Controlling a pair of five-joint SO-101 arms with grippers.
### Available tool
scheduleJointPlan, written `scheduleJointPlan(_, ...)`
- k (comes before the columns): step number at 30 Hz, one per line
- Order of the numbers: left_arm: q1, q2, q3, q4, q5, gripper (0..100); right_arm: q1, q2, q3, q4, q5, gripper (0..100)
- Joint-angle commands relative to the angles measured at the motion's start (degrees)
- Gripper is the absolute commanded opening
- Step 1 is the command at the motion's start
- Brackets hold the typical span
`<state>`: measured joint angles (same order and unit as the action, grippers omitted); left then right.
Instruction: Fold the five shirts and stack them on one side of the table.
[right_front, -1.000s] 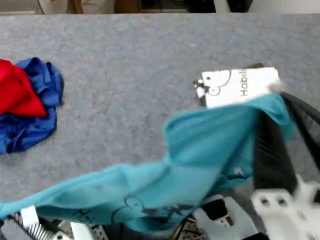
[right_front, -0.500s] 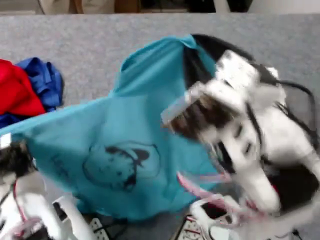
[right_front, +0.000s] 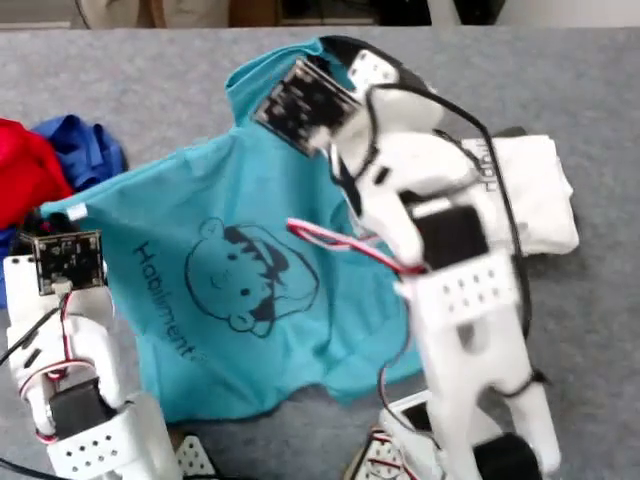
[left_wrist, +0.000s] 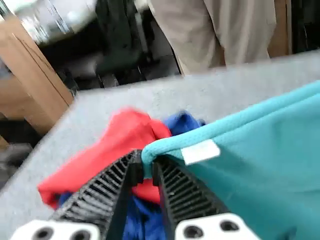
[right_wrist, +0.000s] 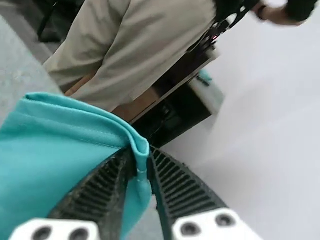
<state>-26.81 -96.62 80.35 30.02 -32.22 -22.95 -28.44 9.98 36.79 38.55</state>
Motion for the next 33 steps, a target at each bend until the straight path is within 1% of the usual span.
scheduleJointPlan(1,1.1,0.2,0.9,-5.6,0.3,2,-0.3,5.2,-1.9,-1.8,-0.9,0.2)
scheduleJointPlan(7,1.0,0.2,8.1,-11.1,-5.7,2,-0.1,18.8,-12.2,-1.8,-0.9,0.2)
scheduleJointPlan(10,1.0,0.2,9.8,-15.2,-6.1,2,1.5,26.1,-19.3,-1.8,-0.9,0.2)
scheduleJointPlan(12,1.2,0.2,9.8,-17.5,-6.1,2,4.1,30.7,-25.0,-1.3,-1.1,0.2)
scheduleJointPlan(16,1.5,0.3,9.6,-19.6,-6.1,2,8.0,39.0,-34.5,-0.7,-5.6,0.2)
scheduleJointPlan(18,1.5,0.6,9.6,-19.6,-6.1,2,8.5,41.7,-39.1,3.1,-7.1,0.2)
scheduleJointPlan(21,1.4,3.7,7.5,-19.3,-5.7,2,7.7,44.6,-45.5,10.8,-7.3,0.2)
scheduleJointPlan(23,1.4,7.8,3.3,-19.3,-4.8,2,7.3,45.9,-48.6,14.5,-7.3,0.2)
scheduleJointPlan(26,1.4,17.7,-5.5,-19.3,-0.1,2,7.0,47.7,-51.4,17.1,-7.3,0.2)
scheduleJointPlan(33,1.4,50.5,-27.3,-19.3,6.9,2,6.9,50.6,-52.5,17.3,-7.3,0.2)
